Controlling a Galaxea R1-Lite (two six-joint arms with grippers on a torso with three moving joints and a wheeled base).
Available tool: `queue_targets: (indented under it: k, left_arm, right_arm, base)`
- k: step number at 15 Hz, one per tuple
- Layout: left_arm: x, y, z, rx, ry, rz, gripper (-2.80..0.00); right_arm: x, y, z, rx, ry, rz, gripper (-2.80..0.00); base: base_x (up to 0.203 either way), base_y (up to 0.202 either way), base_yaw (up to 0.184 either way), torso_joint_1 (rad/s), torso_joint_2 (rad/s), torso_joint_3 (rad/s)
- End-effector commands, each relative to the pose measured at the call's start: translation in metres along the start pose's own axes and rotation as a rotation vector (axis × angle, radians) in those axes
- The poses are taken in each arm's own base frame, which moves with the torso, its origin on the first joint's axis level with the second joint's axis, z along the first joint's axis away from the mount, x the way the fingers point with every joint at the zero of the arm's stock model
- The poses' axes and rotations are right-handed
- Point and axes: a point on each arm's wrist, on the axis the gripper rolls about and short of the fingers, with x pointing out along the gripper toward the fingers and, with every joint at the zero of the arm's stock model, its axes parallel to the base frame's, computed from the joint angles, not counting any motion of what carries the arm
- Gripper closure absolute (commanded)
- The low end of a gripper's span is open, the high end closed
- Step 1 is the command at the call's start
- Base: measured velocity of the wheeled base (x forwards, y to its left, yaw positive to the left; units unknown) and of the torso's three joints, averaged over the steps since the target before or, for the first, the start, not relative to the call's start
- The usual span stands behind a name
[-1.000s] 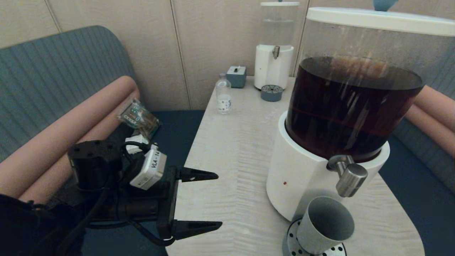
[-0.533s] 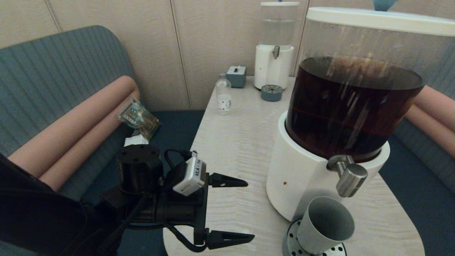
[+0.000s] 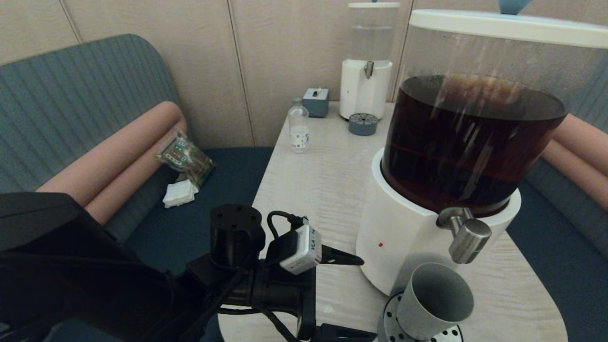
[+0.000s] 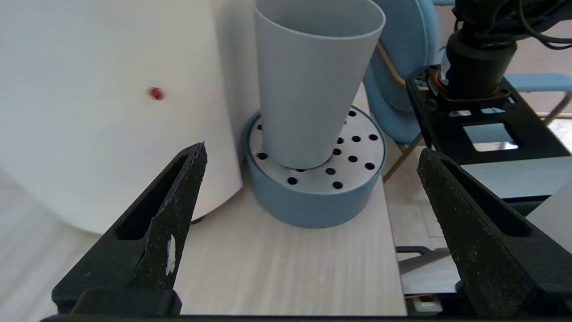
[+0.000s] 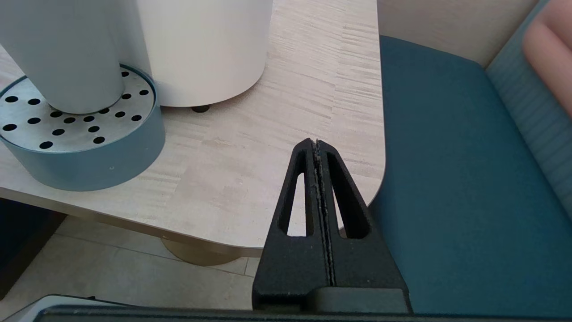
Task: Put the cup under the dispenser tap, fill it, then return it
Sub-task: Place the cup next to the water dispenser
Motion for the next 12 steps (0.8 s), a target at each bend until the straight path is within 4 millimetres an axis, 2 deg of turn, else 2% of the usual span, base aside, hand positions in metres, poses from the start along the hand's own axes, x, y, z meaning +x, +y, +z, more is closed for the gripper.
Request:
queue_targets:
  k: [1,12]
  left_arm:
    - [0.007,-0.001,-0.006,-0.009,0.005,-0.020,-2.80]
    - [0.040,-0.003,-0.003,-0.004,-0.013,-0.051,-2.80]
  right_arm:
    - [0.000,0.000,-0.003,-0.001,0.006,0.001,0.00]
    - [0.000,0.000,-0.003,-0.001,0.006,0.001,0.00]
  base:
    - [0.000,0.000,0.000,0.000,0.00,0.000]
    - [0.000,0.000,0.000,0.000,0.00,0.000]
